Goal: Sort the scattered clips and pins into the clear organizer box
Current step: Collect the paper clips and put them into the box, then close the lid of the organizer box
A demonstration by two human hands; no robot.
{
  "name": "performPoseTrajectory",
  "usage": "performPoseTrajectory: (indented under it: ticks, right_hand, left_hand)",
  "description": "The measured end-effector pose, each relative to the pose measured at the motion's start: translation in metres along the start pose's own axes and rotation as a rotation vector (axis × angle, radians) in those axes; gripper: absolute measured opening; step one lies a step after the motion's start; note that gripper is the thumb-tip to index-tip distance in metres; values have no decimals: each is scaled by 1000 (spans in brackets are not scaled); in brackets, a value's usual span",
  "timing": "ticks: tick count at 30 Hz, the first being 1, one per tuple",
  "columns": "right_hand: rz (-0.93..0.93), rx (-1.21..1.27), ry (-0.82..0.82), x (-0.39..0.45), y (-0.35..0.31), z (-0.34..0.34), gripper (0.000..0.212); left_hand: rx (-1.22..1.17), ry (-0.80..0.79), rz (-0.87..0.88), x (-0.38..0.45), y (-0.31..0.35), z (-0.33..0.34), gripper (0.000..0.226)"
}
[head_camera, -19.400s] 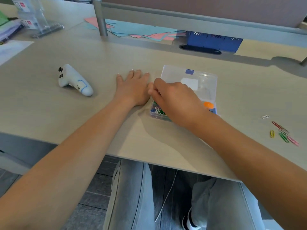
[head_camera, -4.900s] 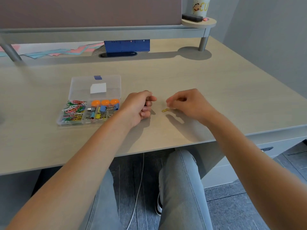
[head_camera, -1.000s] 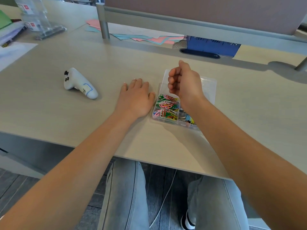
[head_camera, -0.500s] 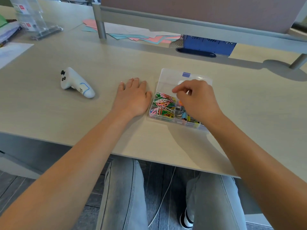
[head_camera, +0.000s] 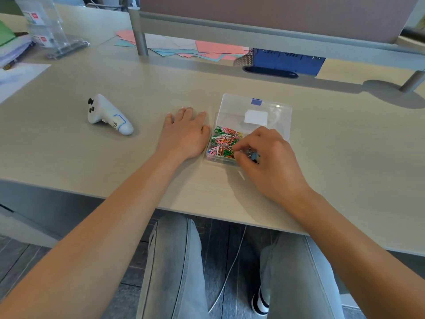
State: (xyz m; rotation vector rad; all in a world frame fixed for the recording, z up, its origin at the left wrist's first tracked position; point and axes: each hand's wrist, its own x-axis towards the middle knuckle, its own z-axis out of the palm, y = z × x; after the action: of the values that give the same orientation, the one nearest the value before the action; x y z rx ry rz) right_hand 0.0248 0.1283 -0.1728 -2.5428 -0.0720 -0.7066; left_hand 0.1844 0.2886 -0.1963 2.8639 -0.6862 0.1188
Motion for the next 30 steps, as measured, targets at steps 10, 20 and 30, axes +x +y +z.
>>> performPoseTrajectory:
  ticks: [10, 20, 30]
  right_hand:
    - [158, 32, -31, 9, -6, 2, 9]
    - [377, 15, 148, -16, 18, -28, 33]
    - [509, 154, -37, -36, 34, -54, 52]
  left_hand:
    - [-45, 24, 7, 0, 0, 1, 50]
    - [-858, 145, -110, -28, 40, -25, 49]
    - [-1137, 111, -270, -26, 82, -16, 82]
